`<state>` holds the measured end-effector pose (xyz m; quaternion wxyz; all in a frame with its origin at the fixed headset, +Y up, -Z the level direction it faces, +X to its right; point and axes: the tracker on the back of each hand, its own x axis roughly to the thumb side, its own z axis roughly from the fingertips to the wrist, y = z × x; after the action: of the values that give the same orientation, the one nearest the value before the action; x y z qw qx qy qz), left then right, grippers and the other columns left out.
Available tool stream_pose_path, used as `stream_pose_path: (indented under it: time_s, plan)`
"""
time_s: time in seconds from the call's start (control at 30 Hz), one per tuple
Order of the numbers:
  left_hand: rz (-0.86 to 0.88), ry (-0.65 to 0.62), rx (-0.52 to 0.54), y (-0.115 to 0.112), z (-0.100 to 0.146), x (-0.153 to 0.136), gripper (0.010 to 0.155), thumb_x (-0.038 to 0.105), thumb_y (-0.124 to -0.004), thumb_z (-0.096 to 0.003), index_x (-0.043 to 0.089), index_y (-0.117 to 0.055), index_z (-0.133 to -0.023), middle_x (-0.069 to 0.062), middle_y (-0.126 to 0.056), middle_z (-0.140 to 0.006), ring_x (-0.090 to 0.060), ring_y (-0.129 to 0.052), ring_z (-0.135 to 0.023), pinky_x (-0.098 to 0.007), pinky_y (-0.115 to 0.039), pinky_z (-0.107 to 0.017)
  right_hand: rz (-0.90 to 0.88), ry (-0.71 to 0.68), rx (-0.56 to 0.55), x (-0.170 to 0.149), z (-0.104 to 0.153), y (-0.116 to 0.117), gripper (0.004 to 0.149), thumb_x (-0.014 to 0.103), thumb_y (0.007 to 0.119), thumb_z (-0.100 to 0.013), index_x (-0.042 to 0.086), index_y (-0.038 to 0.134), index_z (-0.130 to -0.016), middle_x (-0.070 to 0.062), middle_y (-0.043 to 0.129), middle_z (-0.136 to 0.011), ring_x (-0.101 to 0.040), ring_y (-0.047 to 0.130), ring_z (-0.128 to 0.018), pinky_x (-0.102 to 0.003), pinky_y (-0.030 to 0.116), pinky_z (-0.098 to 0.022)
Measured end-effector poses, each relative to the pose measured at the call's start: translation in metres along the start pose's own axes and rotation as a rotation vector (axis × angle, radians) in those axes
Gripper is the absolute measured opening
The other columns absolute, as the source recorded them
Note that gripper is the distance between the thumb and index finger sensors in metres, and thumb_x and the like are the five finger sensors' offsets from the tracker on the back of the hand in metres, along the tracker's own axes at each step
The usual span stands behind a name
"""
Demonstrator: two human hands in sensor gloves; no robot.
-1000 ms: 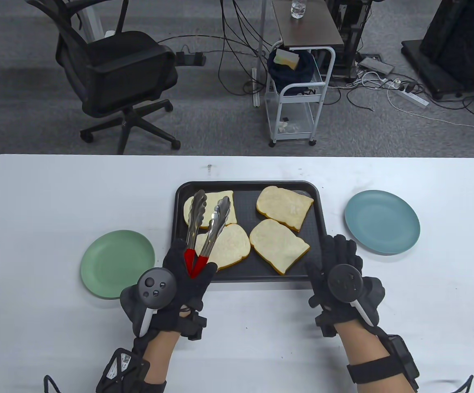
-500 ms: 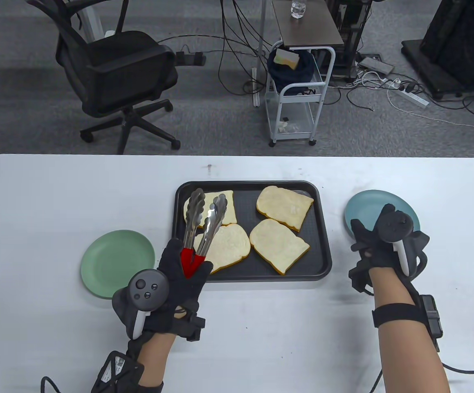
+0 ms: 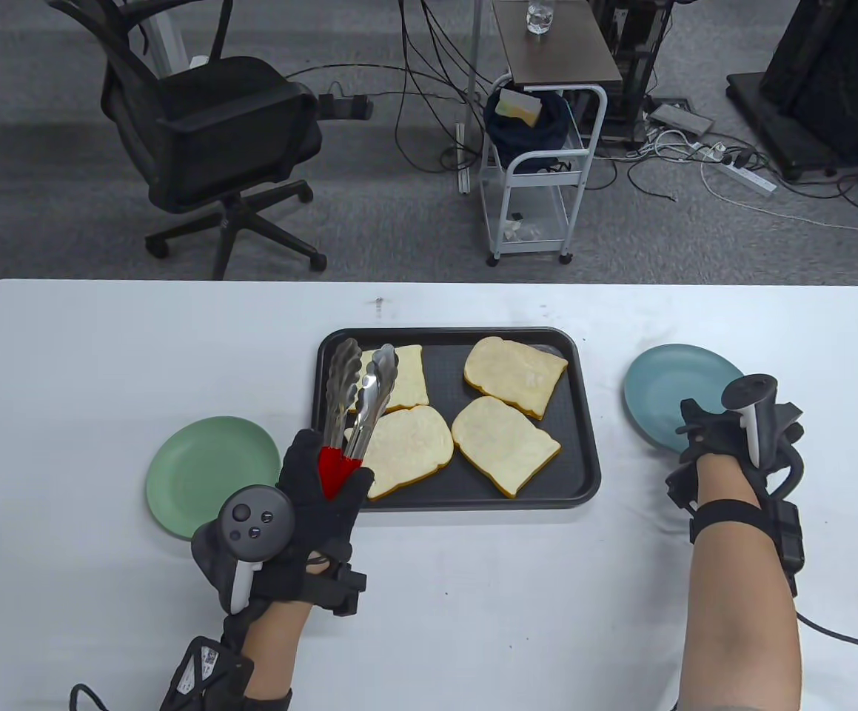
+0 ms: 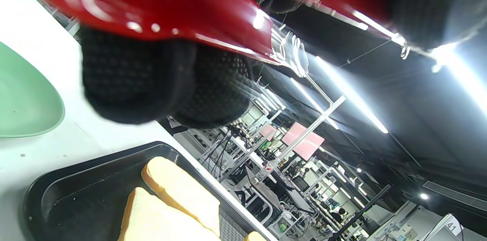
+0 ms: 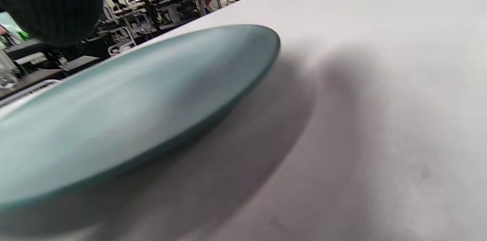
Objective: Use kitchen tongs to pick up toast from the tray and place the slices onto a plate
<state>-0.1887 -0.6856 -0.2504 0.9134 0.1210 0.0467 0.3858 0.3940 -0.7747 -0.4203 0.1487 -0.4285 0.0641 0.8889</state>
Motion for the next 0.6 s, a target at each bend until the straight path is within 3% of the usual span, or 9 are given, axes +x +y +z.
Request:
stream_pose_path:
  time_s: [0.23,0.37,0.6]
  plan:
    - [-0.014,0.001,-0.001,-0.001,-0.001,-0.001,0.087,0.072,-0.08,-0.0331,0.028,-0.044,-0.099,-0.004,-0.079,-0.098,-0.029,-0.111,-0.051,-0.039,-0.103,-0.026,-0.032,0.086,0.128,-0.009,-0.016,0.019,0.098,0.068,0.071,-0.043,0.013,0.027,-0.11,-0.026,0.021,-0.115,-0.051,0.02,-0.099,-0.064,0.034,-0.066]
    - [-0.023,0.008,-0.007,-0.002,-0.002,-0.002,0.087,0.072,-0.08,-0.0329,0.028,-0.044,-0.099,-0.004,-0.079,-0.098,-0.029,-0.111,-0.051,-0.04,-0.103,-0.026,-0.015,0.102,0.06,-0.009,-0.017,0.02,0.095,0.061,0.076,-0.044,0.013,0.027,-0.109,-0.025,0.022,-0.115,-0.05,0.021,-0.099,-0.063,0.034,-0.066]
    - [-0.03,0.012,-0.008,-0.003,-0.002,-0.002,0.087,0.072,-0.08,-0.0329,0.028,-0.044,-0.099,-0.004,-0.079,-0.098,-0.029,-0.111,-0.052,-0.04,-0.102,-0.026,-0.124,0.178,0.12,-0.021,-0.024,0.027,0.093,0.061,0.076,-0.044,0.009,0.031,-0.107,-0.026,0.021,-0.114,-0.052,0.02,-0.097,-0.064,0.033,-0.065]
